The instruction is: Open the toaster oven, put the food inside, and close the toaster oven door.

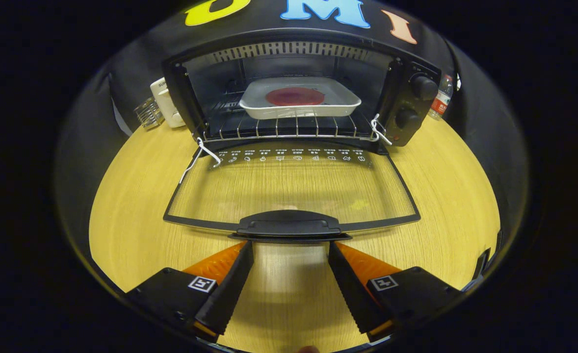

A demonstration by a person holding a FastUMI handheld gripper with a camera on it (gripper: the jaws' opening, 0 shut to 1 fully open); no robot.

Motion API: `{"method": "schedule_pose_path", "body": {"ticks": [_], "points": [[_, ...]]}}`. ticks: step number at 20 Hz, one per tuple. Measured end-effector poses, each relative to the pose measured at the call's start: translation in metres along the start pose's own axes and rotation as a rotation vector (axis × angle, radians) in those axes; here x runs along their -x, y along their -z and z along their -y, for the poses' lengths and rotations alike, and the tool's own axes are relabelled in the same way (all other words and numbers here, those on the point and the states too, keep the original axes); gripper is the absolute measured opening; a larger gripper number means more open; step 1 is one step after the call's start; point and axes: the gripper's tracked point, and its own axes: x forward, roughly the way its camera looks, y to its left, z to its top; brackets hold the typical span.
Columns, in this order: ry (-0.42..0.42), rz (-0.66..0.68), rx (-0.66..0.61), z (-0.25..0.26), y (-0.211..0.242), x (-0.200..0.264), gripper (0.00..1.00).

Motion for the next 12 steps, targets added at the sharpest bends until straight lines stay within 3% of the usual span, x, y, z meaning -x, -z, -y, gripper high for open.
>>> {"method": "schedule_pose_path", "body": {"ticks": [12], "points": [[-0.008,0.236,0.009,0.000,-0.038,0.054,0.98]]}}
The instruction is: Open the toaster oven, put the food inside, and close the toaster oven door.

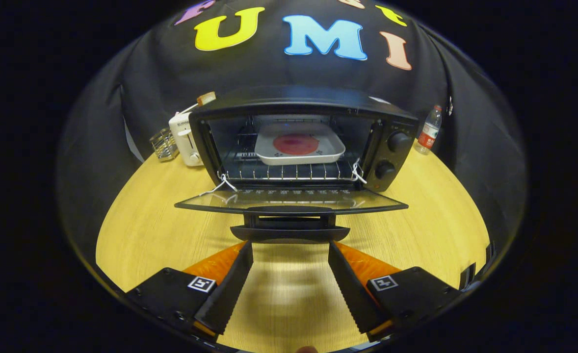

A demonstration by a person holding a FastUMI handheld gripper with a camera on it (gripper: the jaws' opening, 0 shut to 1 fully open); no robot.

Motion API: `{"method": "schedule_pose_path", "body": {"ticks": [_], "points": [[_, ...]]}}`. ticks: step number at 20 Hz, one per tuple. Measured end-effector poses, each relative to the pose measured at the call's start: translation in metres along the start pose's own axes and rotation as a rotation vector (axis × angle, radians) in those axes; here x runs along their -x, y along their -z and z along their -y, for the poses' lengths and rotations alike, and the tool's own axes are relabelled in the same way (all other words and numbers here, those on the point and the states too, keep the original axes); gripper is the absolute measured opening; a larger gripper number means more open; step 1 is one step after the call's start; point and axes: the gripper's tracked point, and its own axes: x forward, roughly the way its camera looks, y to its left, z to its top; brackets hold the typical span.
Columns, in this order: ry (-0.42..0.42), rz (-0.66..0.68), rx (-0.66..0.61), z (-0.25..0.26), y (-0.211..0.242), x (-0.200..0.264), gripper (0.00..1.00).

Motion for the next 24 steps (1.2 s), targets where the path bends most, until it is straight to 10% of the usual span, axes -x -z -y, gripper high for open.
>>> {"method": "schedule_pose_path", "body": {"ticks": [24], "points": [[-0.052,0.624,0.008,0.110,-0.138,0.217,0.98]]}}
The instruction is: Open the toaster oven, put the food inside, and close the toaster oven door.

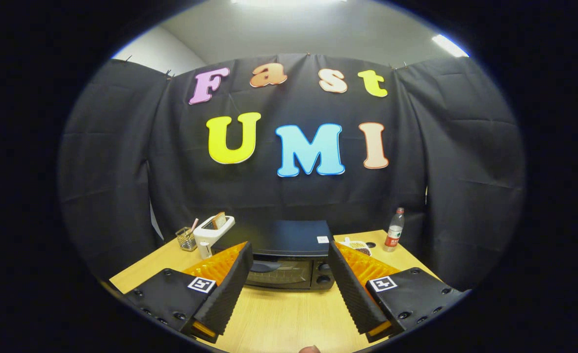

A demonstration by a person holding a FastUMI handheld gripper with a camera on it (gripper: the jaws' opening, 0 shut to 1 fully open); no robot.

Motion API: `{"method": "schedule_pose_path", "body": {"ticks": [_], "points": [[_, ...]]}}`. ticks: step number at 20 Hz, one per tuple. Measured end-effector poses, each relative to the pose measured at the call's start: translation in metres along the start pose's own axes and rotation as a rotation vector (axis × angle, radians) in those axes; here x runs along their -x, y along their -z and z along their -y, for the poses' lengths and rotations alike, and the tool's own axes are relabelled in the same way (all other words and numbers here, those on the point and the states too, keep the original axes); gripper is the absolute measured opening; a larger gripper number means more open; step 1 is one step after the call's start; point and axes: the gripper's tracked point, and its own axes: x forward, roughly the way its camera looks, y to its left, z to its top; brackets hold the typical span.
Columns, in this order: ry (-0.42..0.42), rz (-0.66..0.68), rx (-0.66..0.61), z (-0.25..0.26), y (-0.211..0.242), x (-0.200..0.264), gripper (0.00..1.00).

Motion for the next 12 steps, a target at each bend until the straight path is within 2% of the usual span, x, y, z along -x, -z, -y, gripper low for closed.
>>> {"method": "schedule_pose_path", "body": {"ticks": [5,12], "points": [[0.033,0.087,-0.003,0.045,-0.032,0.036,0.98],[0.075,0.138,-0.011,0.081,-0.055,0.058,0.98]]}}
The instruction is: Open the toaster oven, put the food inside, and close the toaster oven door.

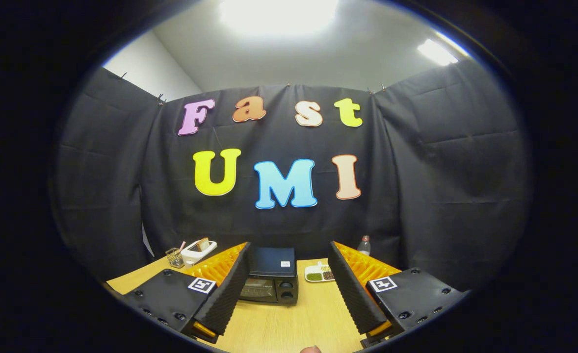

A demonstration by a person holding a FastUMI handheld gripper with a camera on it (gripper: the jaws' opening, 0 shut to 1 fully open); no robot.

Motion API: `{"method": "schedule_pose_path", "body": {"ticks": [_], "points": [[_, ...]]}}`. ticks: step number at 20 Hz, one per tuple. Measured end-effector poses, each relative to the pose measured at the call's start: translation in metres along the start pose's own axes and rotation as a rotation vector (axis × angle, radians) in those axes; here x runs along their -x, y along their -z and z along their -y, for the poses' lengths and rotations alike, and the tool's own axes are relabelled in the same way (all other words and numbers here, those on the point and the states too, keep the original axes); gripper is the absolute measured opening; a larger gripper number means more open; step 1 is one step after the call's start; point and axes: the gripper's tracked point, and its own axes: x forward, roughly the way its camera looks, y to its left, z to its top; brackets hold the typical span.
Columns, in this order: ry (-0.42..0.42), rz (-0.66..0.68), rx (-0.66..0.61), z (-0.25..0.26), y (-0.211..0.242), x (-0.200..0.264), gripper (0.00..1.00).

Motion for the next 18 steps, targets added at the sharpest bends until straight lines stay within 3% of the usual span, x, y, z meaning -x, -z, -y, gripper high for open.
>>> {"method": "schedule_pose_path", "body": {"ticks": [18], "points": [[0.012,-0.016,-0.052,0.014,0.004,0.007,0.98]]}}
